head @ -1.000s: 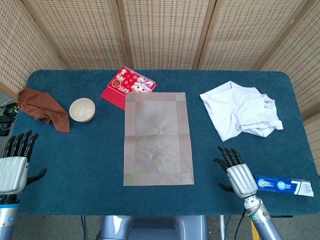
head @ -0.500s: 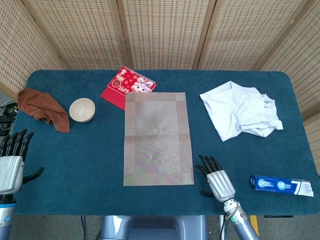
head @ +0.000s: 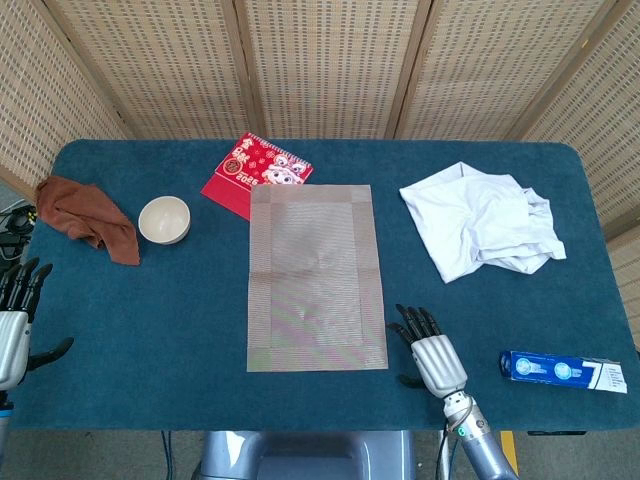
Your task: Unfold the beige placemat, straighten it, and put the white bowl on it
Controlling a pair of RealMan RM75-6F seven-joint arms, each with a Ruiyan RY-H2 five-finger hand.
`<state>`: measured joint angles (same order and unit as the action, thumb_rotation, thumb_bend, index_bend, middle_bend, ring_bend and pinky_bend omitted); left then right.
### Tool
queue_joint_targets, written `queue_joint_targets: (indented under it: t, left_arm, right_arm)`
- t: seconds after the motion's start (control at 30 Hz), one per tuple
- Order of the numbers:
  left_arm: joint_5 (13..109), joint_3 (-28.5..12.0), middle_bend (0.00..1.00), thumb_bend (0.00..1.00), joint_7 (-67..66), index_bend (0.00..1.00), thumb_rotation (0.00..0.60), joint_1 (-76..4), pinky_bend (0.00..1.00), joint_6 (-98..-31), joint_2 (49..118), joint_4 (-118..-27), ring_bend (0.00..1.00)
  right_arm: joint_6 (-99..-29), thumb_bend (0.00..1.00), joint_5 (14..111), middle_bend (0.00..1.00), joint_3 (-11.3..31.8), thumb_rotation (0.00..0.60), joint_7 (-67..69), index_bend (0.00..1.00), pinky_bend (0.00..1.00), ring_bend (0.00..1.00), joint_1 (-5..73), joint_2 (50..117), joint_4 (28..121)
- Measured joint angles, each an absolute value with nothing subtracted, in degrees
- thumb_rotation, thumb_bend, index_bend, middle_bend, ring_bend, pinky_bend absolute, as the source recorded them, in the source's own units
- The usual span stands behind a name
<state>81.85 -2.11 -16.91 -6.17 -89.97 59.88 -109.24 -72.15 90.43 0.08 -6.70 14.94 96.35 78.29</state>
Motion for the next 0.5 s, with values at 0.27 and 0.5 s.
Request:
queue_joint_targets:
  t: [0.27, 0.5]
  left_arm:
    - [83.10, -1.92, 0.00, 0.10, -16.66, 0.06, 0.600, -5.46, 0.00, -90.19, 58.54, -110.34, 0.00]
    - [83.18, -2.31, 0.00, 0.10, -15.99, 0.06, 0.600, -4.96, 0.00, -90.43, 57.87, -110.92, 0.00]
  right_arm:
    - [-71.27, 0.23, 89.81, 0.00, 0.04, 0.600, -6.39, 0.25, 0.00, 0.00, 15.52, 97.86, 77.22]
    - [-70.63, 0.23, 89.20, 0.00, 0.64, 0.600, -6.27, 0.26, 0.00, 0.00, 16.43, 100.06, 76.23]
